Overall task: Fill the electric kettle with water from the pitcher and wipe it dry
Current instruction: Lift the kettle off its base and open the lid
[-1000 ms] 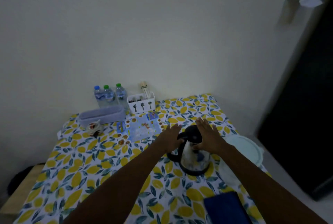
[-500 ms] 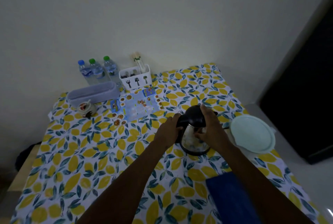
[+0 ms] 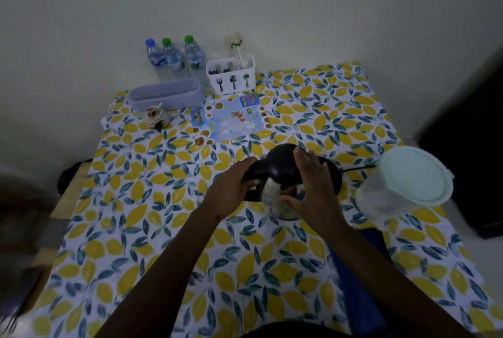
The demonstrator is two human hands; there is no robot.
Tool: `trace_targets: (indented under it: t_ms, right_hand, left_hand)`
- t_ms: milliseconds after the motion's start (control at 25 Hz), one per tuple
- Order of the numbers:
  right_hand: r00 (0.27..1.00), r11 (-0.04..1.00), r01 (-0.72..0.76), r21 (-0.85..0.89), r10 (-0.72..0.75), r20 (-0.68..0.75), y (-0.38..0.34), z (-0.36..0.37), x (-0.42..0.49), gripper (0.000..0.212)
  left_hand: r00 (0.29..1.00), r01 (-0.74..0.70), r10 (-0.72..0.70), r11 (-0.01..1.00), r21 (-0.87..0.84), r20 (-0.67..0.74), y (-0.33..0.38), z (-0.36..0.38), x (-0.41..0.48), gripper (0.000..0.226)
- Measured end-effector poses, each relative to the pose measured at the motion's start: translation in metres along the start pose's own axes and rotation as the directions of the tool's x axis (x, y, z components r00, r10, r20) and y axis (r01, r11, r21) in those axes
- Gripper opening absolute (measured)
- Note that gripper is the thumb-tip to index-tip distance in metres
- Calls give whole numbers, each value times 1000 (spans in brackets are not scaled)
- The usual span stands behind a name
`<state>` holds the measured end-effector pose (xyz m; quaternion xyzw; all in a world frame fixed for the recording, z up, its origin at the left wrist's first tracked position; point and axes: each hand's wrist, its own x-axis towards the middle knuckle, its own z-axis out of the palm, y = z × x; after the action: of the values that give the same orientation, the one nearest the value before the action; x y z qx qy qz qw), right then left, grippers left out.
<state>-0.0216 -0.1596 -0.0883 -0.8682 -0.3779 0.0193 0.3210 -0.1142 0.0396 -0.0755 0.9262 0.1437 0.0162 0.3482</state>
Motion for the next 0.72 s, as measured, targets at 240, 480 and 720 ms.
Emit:
trace_targets:
  t_ms: [240, 480, 720]
  right_hand:
    - [986, 996, 65, -54, -55, 157, -31, 50, -29, 115]
    - [981, 981, 46, -186, -9, 193, -37, 71, -43, 122]
    - [982, 944, -5, -329, 66, 176, -37, 69, -53, 117]
  left_hand:
    - [999, 38, -36, 997, 70, -22, -51, -23, -66, 49]
    - [999, 40, -42, 997, -60, -21, -66, -21, -89, 45]
    - [997, 62, -63, 997, -45, -32, -35, -7, -80, 52]
